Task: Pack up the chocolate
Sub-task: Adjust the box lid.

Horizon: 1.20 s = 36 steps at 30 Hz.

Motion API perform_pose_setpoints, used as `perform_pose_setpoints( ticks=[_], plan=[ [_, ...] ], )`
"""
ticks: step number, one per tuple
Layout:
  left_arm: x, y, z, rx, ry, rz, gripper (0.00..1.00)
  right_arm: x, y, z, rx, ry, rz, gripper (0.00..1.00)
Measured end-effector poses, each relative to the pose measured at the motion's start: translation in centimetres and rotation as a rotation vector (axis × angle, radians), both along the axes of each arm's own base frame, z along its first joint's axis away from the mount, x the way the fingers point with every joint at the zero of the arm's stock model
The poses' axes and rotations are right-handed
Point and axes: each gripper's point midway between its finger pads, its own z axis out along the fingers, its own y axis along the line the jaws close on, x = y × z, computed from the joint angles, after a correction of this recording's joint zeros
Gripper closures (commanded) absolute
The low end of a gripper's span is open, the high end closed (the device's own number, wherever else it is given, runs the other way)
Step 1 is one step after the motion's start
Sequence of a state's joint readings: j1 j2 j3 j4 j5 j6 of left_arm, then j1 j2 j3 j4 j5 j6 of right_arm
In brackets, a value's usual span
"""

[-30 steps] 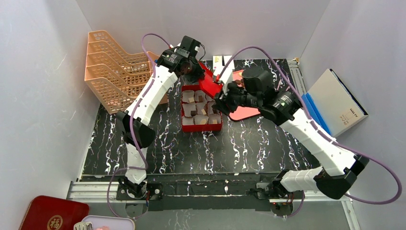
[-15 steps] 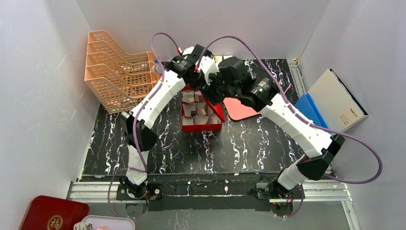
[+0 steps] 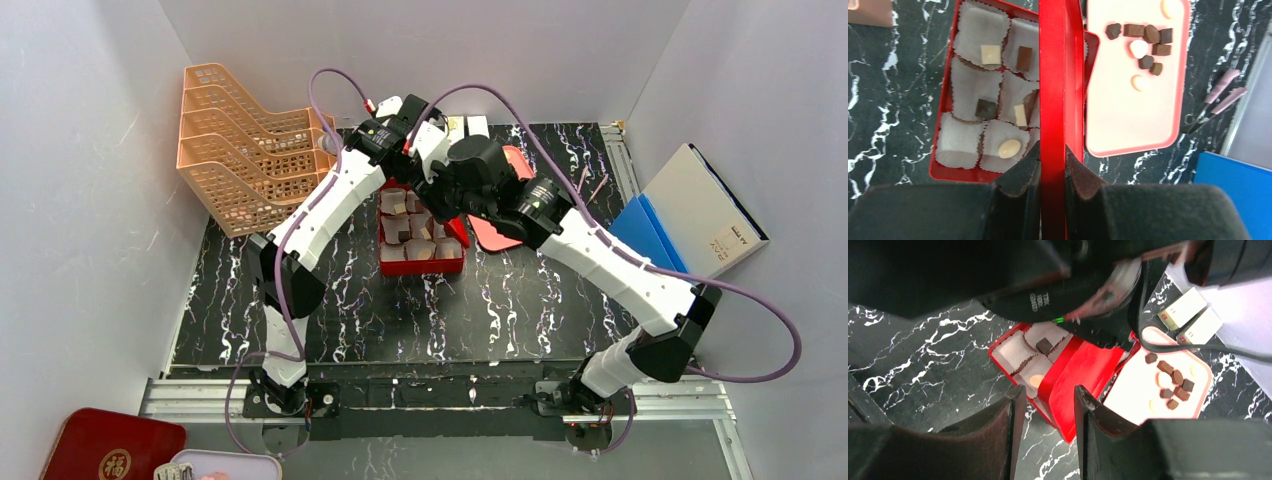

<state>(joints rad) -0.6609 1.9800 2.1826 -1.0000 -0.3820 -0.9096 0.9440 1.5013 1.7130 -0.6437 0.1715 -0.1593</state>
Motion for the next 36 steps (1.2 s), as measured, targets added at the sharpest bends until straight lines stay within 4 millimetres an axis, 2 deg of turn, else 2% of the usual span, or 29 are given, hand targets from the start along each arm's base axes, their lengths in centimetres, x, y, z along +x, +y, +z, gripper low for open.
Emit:
perform_pose_setpoints(
  ticks=[7,14,19,25,31,36],
  plan=[
    [0.3,-1.9,2.1,-0.142,-0.029,0.026,1.00,-0.7,-0.7,-0.8,0.005,-0.051,-0.023,0.53],
    [0.7,-3.2,4.9,-0.260,-0.067,0.037,1.00,-1.1,-3.0,0.6,0.035,-0.136,-0.064,0.53],
    [0.5,-3.7,5.0,-0.298,-0.052,0.036,1.00,-0.8,-4.1,0.8,0.026,-0.184,-0.092,0.53],
    [-0.2,-3.9,5.3,-0.329,-0.039,0.025,1.00,-0.3,-4.7,0.1,-0.015,-0.216,-0.110,0.54],
    [-0.9,-3.8,6.0,-0.353,-0.042,0.010,1.00,0.2,-4.5,0.7,-0.005,-0.255,-0.120,0.54],
    [-1.5,-3.6,6.8,-0.380,-0.053,0.001,1.00,0.6,-4.0,0.3,-0.009,-0.268,-0.121,0.53]
  ],
)
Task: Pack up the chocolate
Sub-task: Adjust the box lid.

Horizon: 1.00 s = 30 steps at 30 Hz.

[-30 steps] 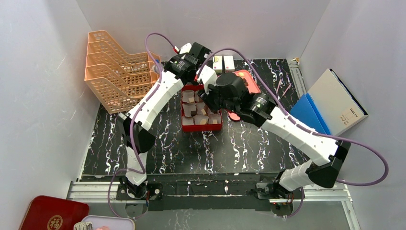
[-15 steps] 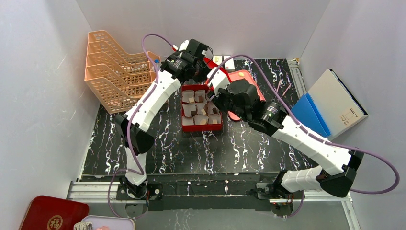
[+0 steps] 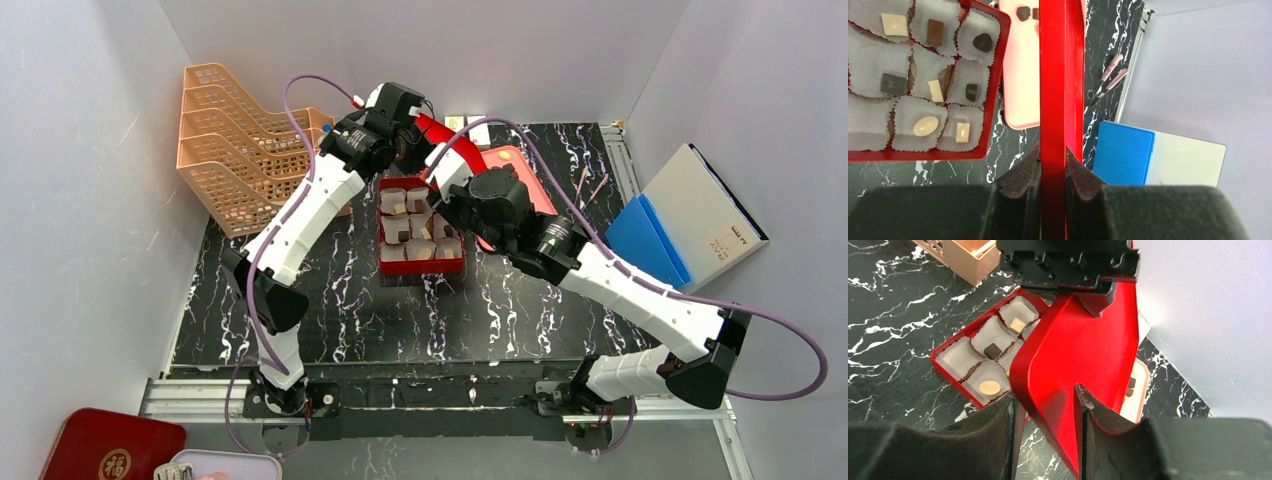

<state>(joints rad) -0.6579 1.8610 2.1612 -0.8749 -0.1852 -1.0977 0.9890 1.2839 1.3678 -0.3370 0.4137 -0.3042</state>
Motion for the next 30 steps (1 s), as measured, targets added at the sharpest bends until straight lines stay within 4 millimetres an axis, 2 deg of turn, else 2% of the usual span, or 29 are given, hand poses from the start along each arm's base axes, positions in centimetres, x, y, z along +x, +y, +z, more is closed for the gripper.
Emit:
perform_pose_setpoints(
  ticks=[7,8,11,12,13,16,20,25,30],
  plan=[
    [-1.2,-0.1,0.9,-0.048,0.004,-0.024,1.00,0.9,0.2,-1.5,-0.034,-0.031,-0.024,0.55],
    [-1.2,-0.2,1.0,-0.054,0.004,-0.027,1.00,1.1,0.1,-1.5,-0.037,-0.039,-0.032,0.59],
    [-1.0,-0.4,1.4,-0.077,-0.004,-0.027,1.00,1.5,-0.1,-1.3,-0.044,-0.073,-0.048,0.95],
    [-0.9,-0.6,1.6,-0.094,-0.008,-0.025,1.00,1.5,0.0,-1.4,-0.053,-0.082,-0.045,0.99],
    [-0.7,-0.6,1.5,-0.100,-0.004,-0.008,0.99,1.6,-0.1,-1.3,-0.071,-0.100,-0.049,0.99],
    [-0.8,-0.5,0.7,-0.101,0.015,-0.003,0.86,1.6,-0.2,-1.8,-0.107,-0.115,-0.052,0.99],
    [-0.5,-0.2,0.0,-0.115,0.008,-0.004,0.60,1.7,-0.4,-2.0,-0.115,-0.113,-0.062,0.99],
    [-0.4,0.7,0.4,-0.146,-0.040,0.001,0.40,1.9,-0.4,-1.7,-0.066,-0.100,-0.089,0.99],
    [-0.4,2.2,2.0,-0.204,-0.137,0.053,0.32,2.0,-0.6,-1.5,-0.032,-0.092,-0.111,0.99]
  ],
)
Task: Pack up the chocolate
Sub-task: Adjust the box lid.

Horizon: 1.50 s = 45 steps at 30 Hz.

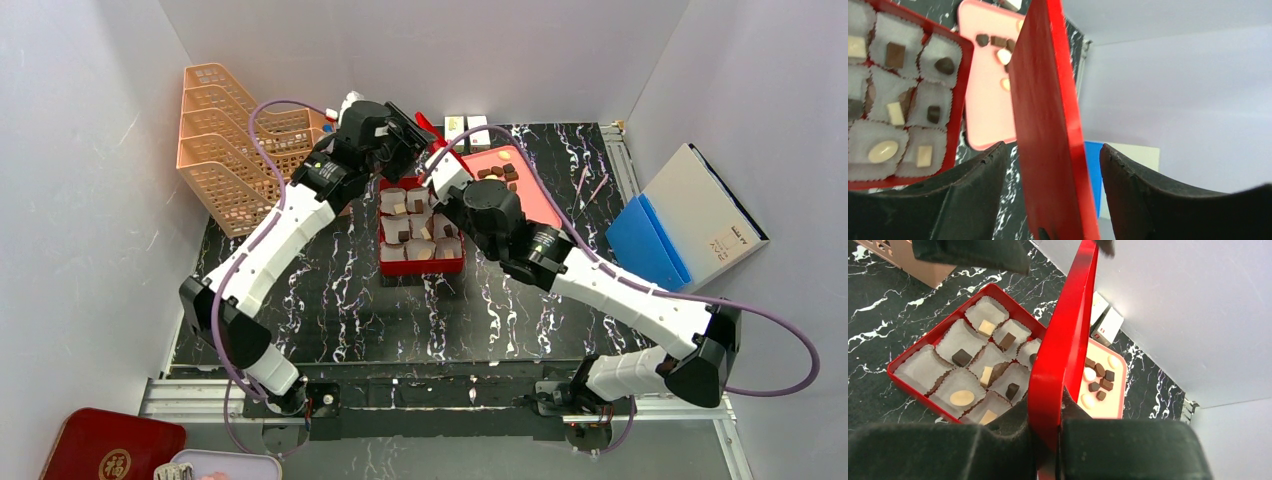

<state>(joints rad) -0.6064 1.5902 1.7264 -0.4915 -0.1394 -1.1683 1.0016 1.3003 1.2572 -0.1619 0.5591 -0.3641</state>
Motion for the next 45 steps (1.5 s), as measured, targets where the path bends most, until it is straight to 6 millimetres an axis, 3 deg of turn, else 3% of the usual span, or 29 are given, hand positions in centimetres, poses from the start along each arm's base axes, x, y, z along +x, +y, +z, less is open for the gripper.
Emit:
perform_pose_setpoints(
  ticks=[7,14,23,31,40,45],
  plan=[
    [1.5,1.2,2.8,-0.067,-0.143,0.099,0.28,-0.5,-0.7,0.1,0.071,0.025,-0.033,0.99],
    [1.4,3.4,2.2,-0.086,-0.202,0.198,0.28,-0.8,-2.2,1.6,0.234,0.056,-0.114,0.99],
    [-2.4,6.4,-1.0,-0.140,-0.210,0.280,0.26,-1.5,-4.7,4.0,0.613,0.130,-0.268,0.99],
    [-6.1,3.8,-4.0,-0.196,-0.202,0.228,0.21,-2.5,-4.9,2.0,0.910,0.267,-0.336,0.99],
    [-10.0,3.7,-6.6,-0.285,-0.179,0.233,0.17,-2.8,-5.4,4.0,1.253,0.308,-0.333,0.99],
    [-10.7,3.8,-6.9,-0.326,-0.178,0.258,0.13,-2.6,-5.2,4.0,1.382,0.337,-0.333,0.99]
  ],
)
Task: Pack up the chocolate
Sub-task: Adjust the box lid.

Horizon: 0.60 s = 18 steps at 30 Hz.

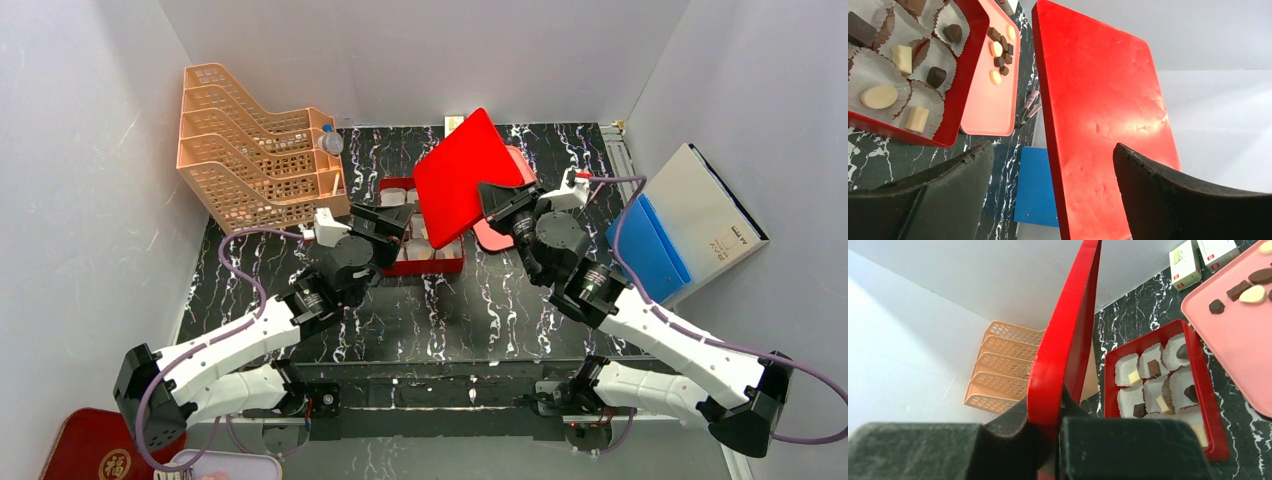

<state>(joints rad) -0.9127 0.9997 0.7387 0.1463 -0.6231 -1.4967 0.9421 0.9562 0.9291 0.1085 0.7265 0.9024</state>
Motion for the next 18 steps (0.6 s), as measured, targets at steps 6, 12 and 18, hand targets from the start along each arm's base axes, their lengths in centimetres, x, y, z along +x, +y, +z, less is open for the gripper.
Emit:
perform_pose_setpoints(
  ticks=[6,12,18],
  plan=[
    [0.6,-0.3,-0.4,-0.052,-0.007,0.031,0.10,0.1,0.3,-0.9,0.061,0.021,-0.001,0.99],
    [1.0,-0.7,-1.5,-0.067,0.004,0.042,0.09,0.6,-0.5,-0.5,0.073,0.012,-0.016,0.99],
    [2.6,-0.4,-2.3,-0.072,0.012,0.053,0.12,0.5,-0.8,-0.5,0.095,0.029,0.012,0.99]
  ],
)
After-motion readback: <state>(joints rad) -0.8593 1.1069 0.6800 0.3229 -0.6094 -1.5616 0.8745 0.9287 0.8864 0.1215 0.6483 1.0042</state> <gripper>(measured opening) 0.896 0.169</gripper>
